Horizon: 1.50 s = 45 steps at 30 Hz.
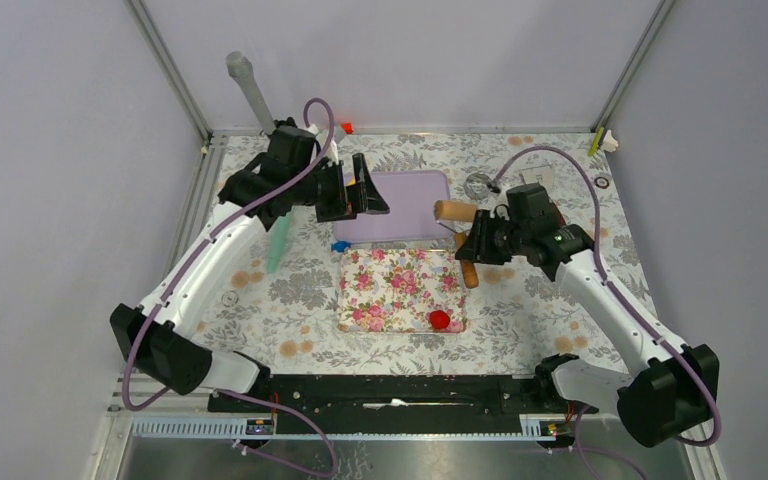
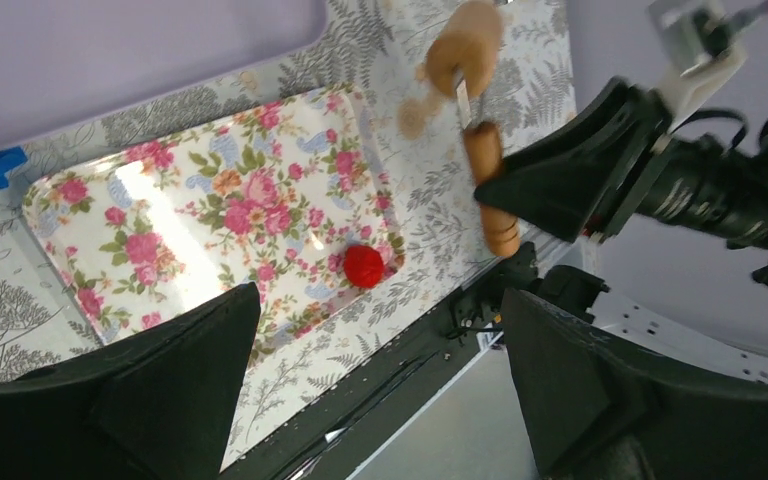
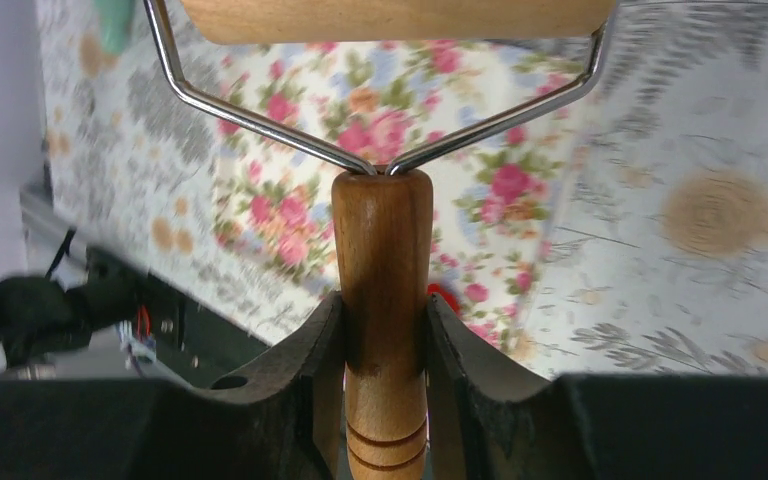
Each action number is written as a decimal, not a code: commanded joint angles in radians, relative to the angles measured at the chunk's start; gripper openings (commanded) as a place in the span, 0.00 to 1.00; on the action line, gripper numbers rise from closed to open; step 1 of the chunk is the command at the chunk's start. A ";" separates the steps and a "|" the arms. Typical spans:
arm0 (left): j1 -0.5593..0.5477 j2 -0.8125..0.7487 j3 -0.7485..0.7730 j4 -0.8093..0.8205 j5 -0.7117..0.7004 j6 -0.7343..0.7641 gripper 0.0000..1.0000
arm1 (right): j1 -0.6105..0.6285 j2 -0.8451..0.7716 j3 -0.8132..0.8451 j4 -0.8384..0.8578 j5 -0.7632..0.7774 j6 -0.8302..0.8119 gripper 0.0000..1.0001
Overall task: Roll out the dumpling wrappers from the dough
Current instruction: Pick up the rolling pin from the center of the board.
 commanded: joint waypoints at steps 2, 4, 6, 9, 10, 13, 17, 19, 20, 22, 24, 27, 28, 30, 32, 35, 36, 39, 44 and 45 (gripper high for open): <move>0.016 0.070 0.180 -0.047 0.078 -0.001 0.99 | 0.186 0.020 0.132 0.032 -0.041 -0.124 0.00; 0.018 0.080 0.227 -0.088 0.067 0.015 0.99 | 0.248 0.048 0.164 0.047 0.017 -0.152 0.00; 0.021 0.087 0.264 -0.131 0.069 0.024 0.99 | 0.274 0.057 0.176 0.075 0.033 -0.168 0.00; 0.028 0.122 0.284 -0.186 0.098 0.029 0.99 | 0.321 0.053 0.171 0.124 0.069 -0.200 0.00; 0.029 0.133 0.282 -0.194 0.105 0.028 0.99 | 0.337 0.050 0.163 0.139 0.080 -0.215 0.00; 0.030 0.159 0.264 -0.197 0.142 0.027 0.99 | 0.370 0.051 0.144 0.168 0.084 -0.256 0.00; 0.031 0.182 0.214 -0.172 0.218 0.052 0.99 | 0.411 0.033 0.106 0.204 0.081 -0.309 0.00; 0.033 0.183 0.173 -0.136 0.266 0.050 0.99 | 0.429 0.027 0.085 0.212 0.085 -0.352 0.00; 0.032 0.181 0.156 -0.116 0.281 0.046 0.99 | 0.439 0.027 0.072 0.215 0.092 -0.373 0.00; 0.032 0.185 0.136 -0.105 0.301 0.056 0.99 | 0.459 0.017 0.050 0.227 0.105 -0.407 0.00; 0.032 0.192 0.124 -0.125 0.298 0.082 0.99 | 0.467 -0.001 0.025 0.248 0.106 -0.426 0.00; 0.032 0.198 0.090 -0.151 0.296 0.111 0.99 | 0.469 -0.040 -0.016 0.295 0.086 -0.456 0.00; 0.031 0.198 0.073 -0.153 0.303 0.114 0.99 | 0.470 -0.051 -0.027 0.311 0.079 -0.460 0.00; 0.024 0.199 0.042 -0.154 0.308 0.124 0.99 | 0.471 -0.060 -0.041 0.332 0.059 -0.473 0.00; 0.016 0.201 0.015 -0.149 0.308 0.126 0.99 | 0.471 -0.062 -0.048 0.345 0.039 -0.484 0.00; 0.006 0.205 -0.022 -0.124 0.328 0.118 0.99 | 0.472 -0.060 -0.058 0.360 0.013 -0.497 0.00; 0.004 0.204 -0.036 -0.103 0.351 0.105 0.99 | 0.473 -0.062 -0.062 0.367 0.005 -0.501 0.00; -0.011 0.201 -0.068 -0.051 0.396 0.076 0.99 | 0.474 -0.066 -0.075 0.386 -0.009 -0.512 0.00; -0.041 0.198 -0.085 -0.020 0.455 0.074 0.96 | 0.478 -0.067 -0.076 0.382 -0.013 -0.534 0.00; -0.049 0.197 -0.087 -0.017 0.465 0.079 0.95 | 0.478 -0.067 -0.076 0.379 -0.012 -0.538 0.00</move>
